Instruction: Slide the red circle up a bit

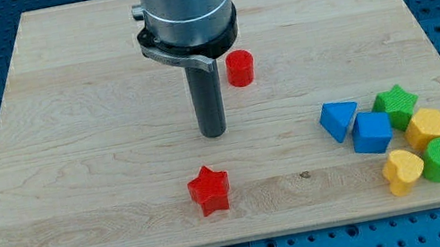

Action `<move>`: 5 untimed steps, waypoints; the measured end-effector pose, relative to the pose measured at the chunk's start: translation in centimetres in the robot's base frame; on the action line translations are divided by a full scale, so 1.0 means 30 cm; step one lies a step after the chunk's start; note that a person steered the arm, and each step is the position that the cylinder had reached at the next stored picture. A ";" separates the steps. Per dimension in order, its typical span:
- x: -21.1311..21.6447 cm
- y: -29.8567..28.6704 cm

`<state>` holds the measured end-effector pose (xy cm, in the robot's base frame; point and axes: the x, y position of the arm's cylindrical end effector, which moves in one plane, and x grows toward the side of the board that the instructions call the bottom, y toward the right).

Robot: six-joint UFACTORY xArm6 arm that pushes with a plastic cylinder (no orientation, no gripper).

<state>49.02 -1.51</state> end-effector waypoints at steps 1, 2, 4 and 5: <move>0.000 0.000; -0.031 0.015; -0.254 0.174; -0.251 0.272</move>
